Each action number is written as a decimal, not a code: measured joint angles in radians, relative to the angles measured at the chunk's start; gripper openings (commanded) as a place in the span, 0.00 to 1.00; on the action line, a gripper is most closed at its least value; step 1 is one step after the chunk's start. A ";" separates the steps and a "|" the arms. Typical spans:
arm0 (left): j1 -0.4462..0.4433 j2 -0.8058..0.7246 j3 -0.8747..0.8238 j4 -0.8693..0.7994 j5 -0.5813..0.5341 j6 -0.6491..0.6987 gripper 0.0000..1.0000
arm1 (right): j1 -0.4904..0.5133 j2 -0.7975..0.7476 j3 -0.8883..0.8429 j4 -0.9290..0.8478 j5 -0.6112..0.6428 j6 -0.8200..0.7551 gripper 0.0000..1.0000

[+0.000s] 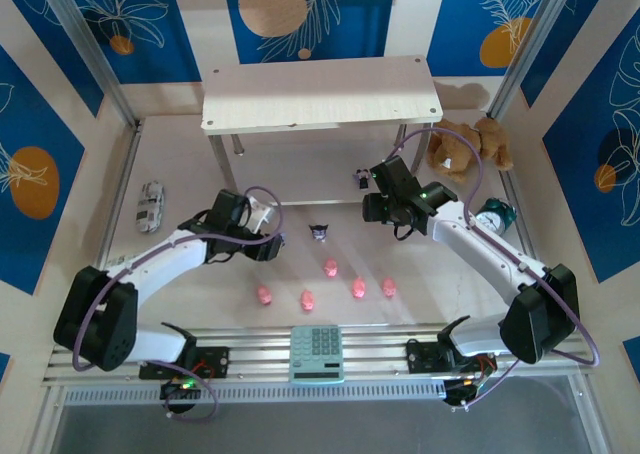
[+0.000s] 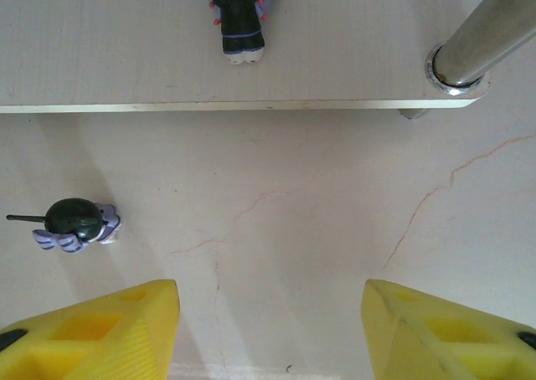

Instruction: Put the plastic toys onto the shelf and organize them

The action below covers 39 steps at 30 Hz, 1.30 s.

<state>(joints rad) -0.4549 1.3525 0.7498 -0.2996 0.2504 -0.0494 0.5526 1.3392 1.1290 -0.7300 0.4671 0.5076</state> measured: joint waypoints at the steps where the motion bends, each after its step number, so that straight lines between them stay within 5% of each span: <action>1: 0.000 0.010 0.008 0.004 -0.001 0.005 0.63 | 0.000 -0.004 -0.001 0.000 0.000 0.000 0.61; 26: 0.000 0.211 0.110 0.036 0.004 0.050 0.62 | -0.058 -0.019 -0.013 0.002 -0.016 0.000 0.60; 39: 0.000 0.315 0.207 0.018 0.040 0.086 0.40 | -0.082 0.000 -0.013 0.003 -0.031 0.000 0.61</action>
<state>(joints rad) -0.4549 1.6672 0.9565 -0.2813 0.2905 0.0368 0.4706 1.3392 1.1160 -0.7265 0.4366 0.5072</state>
